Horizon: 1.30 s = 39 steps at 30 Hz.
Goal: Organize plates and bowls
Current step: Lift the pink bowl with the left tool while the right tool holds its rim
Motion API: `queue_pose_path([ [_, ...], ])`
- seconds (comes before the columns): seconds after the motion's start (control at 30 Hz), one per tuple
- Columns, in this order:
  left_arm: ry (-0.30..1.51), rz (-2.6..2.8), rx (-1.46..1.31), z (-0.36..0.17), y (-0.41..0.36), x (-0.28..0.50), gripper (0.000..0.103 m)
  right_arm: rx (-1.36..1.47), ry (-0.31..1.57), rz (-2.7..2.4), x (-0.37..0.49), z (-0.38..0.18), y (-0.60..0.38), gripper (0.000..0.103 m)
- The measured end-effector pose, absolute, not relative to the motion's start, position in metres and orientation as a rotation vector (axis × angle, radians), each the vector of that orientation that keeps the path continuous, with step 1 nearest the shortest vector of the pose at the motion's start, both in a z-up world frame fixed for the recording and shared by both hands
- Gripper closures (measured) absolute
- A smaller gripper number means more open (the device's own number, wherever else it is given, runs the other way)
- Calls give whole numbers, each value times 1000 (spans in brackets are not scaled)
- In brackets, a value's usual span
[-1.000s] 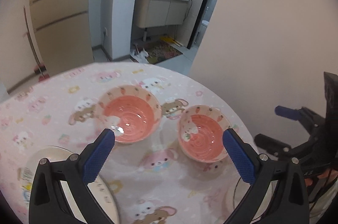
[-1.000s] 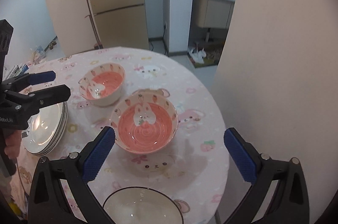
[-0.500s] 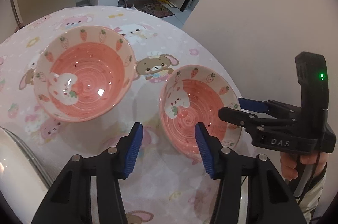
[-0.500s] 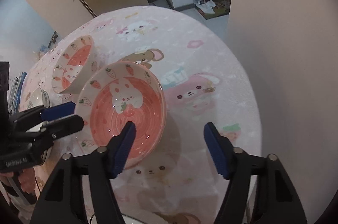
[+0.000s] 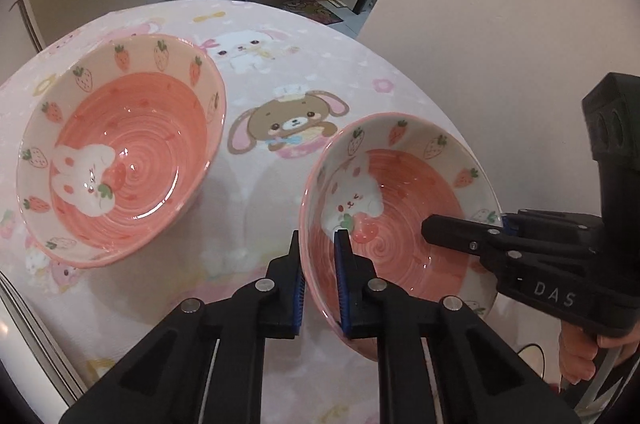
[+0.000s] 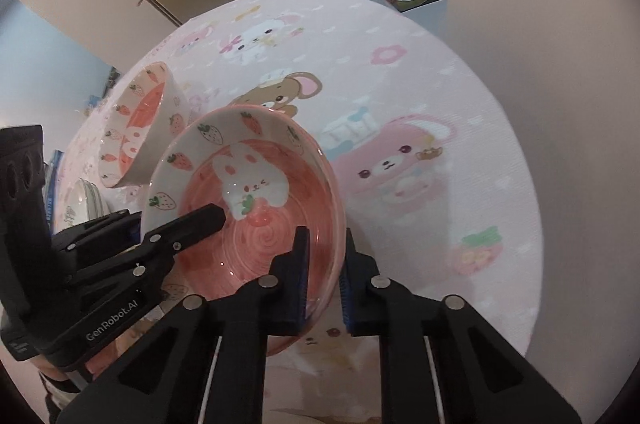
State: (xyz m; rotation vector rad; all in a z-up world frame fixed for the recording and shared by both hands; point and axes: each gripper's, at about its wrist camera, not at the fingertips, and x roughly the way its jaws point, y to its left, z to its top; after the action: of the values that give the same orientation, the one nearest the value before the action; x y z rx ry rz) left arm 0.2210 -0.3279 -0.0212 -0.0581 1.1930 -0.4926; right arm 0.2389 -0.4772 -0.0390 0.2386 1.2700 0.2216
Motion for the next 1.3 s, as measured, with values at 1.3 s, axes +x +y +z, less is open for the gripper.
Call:
queue_pose_path([
  [1.3,887,-373,-151,76,-195,236,92,114,1030,297,271,63,-358,97],
])
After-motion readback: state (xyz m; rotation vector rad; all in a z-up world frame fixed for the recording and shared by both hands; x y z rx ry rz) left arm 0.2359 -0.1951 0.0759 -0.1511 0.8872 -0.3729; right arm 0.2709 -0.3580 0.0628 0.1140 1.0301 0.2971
